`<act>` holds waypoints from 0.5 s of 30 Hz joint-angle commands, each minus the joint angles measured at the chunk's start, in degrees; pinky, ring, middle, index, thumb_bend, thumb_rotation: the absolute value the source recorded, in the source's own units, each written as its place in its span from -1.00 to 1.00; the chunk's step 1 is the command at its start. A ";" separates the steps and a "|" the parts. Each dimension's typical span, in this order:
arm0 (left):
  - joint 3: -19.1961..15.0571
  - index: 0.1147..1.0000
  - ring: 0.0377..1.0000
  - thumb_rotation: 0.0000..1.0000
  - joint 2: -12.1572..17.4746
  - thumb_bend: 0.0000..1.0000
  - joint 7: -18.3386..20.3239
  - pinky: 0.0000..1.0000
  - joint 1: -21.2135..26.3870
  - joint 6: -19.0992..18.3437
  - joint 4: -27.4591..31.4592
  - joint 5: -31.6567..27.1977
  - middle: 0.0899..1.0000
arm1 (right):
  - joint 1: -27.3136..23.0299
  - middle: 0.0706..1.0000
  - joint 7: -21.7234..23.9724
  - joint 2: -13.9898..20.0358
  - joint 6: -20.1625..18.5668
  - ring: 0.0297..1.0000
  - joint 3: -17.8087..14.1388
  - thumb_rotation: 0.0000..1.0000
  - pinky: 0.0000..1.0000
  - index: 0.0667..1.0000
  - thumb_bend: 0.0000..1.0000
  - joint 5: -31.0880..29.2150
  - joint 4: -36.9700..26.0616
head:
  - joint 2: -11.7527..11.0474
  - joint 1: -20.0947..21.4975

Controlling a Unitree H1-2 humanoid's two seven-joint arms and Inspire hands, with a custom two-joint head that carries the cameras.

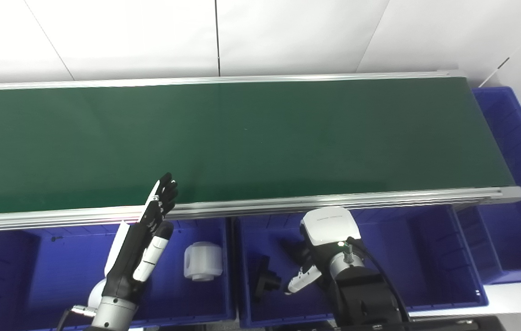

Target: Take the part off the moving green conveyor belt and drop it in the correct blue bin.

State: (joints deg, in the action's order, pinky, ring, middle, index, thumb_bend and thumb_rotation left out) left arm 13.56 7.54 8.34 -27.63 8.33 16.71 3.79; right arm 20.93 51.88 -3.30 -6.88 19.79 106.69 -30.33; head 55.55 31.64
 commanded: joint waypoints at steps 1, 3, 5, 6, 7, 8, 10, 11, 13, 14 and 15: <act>-0.11 1.00 0.92 0.88 0.19 0.23 0.23 0.91 0.05 1.89 0.78 -0.06 0.95 | -0.18 0.70 0.52 -0.89 2.28 0.63 0.05 0.09 0.68 0.56 1.00 -0.05 -2.01 | -0.03 -0.33; -0.05 1.00 0.92 0.88 0.11 0.22 0.21 0.91 0.01 1.90 0.84 0.04 0.95 | -0.11 0.70 0.64 -0.84 2.36 0.62 0.02 0.09 0.68 0.56 1.00 -0.29 -2.09 | -0.24 -0.87; 0.11 1.00 0.91 0.88 0.01 0.19 0.16 0.90 -0.05 2.16 0.58 0.26 0.94 | 0.20 0.68 0.42 -0.88 2.07 0.60 -0.19 0.08 0.63 0.55 1.00 -1.47 -2.22 | -0.62 -1.90; 0.20 1.00 0.91 0.88 -0.01 0.18 0.16 0.89 -0.05 2.37 0.39 0.36 0.94 | 0.39 0.66 0.24 -0.96 1.86 0.57 -0.33 0.05 0.57 0.54 1.00 -2.24 -2.32 | -0.62 -1.90; 0.38 1.00 0.91 0.88 -0.08 0.18 0.17 0.89 -0.15 2.79 0.02 0.39 0.94 | 0.82 0.66 1.25 -1.64 1.73 0.57 -0.37 0.05 0.56 0.54 1.00 -3.37 -3.45 | -1.16 -3.45; 0.51 1.00 0.91 0.87 -0.12 0.18 0.17 0.89 -0.22 3.07 -0.23 0.40 0.94 | 1.12 0.65 2.04 -2.13 1.69 0.55 -0.40 0.07 0.47 0.52 1.00 -4.15 -4.29 | -1.16 -3.45; 1.12 1.00 0.92 0.85 -0.42 0.19 0.15 0.90 -0.68 3.47 -0.94 0.67 0.95 | 2.31 0.63 3.66 -2.27 3.31 0.53 0.89 0.12 0.34 0.49 1.00 -5.17 -7.52 | -2.31 -7.25; 1.50 1.00 0.92 0.84 -0.67 0.19 0.03 0.91 -0.96 3.69 -1.26 1.08 0.96 | 3.11 0.63 4.00 -2.29 4.17 0.52 1.79 0.13 0.30 0.48 1.00 -5.79 -9.28 | -3.09 -10.00; 2.18 1.00 0.91 0.82 -1.18 0.19 -0.31 0.91 -1.39 4.03 -1.74 2.08 0.96 | 4.65 0.62 3.93 -2.60 5.04 0.49 3.09 0.16 0.19 0.46 0.94 -6.85 -11.80 | -4.11 -12.65; 2.49 1.00 0.91 0.81 -1.46 0.19 -0.45 0.91 -1.59 4.24 -2.02 2.41 0.96 | 6.01 0.61 2.00 -3.08 4.74 0.46 3.75 0.15 0.14 0.45 0.92 -8.49 -12.70 | -4.72 -13.82; 2.75 1.00 0.91 0.80 -1.81 0.19 -0.64 0.90 -1.82 4.49 -2.31 2.67 0.95 | 7.56 0.57 -0.96 -3.48 4.48 0.41 4.50 0.12 0.08 0.42 0.88 -10.88 -13.33 | -5.24 -14.90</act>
State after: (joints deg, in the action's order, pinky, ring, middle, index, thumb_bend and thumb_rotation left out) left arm 15.82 6.56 8.28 -28.89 10.40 13.68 5.75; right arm 25.62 54.92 -5.03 -3.74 22.67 98.21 -41.45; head 50.28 16.80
